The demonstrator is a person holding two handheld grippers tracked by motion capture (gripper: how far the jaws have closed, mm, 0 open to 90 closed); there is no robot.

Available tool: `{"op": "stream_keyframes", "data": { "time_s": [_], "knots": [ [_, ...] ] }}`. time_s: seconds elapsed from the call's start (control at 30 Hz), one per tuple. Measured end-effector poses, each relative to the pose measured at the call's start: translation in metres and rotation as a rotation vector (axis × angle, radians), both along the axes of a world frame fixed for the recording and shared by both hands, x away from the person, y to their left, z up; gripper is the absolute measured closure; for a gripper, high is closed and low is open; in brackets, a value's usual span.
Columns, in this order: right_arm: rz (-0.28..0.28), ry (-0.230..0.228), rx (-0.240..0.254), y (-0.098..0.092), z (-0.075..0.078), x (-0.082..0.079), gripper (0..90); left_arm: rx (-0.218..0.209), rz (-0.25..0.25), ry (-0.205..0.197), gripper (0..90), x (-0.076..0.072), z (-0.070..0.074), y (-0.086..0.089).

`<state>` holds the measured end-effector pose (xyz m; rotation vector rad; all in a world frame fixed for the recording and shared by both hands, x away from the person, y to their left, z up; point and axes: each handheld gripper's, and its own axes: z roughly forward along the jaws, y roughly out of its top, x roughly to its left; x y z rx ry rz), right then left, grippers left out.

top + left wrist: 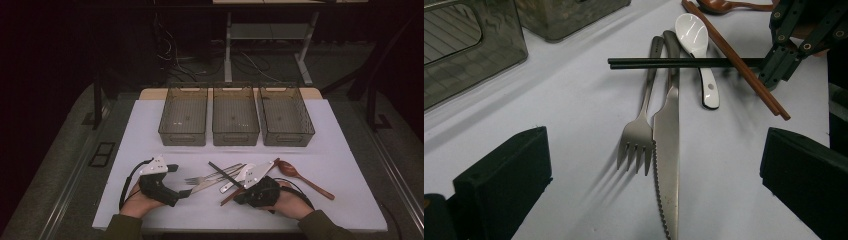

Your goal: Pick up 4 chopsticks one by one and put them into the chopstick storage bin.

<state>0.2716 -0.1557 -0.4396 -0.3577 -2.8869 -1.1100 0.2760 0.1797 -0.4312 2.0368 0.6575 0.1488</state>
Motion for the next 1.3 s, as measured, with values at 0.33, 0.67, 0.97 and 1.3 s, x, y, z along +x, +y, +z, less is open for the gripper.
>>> {"op": "stream_keyframes", "data": {
  "time_s": [0.33, 0.67, 0.97, 1.3],
  "knots": [
    [0.005, -0.009, 0.004, 0.007, 0.002, 0.005, 89.4, 0.002, 0.000, 0.000, 0.0, 0.000, 0.000, -0.001],
    [0.010, -0.006, 0.002, 0.009, 0.003, 0.005, 89.3, 0.002, -0.001, -0.001, 0.0, 0.000, 0.000, 0.000],
    [-0.016, 0.007, 0.024, -0.011, 0.011, -0.001, 82.2, -0.003, 0.003, -0.002, 0.0, 0.000, 0.001, 0.001],
    [-0.262, 0.002, 0.076, -0.085, 0.031, -0.001, 63.6, 0.002, 0.001, -0.003, 0.0, 0.000, 0.001, 0.001]
  ]
}}
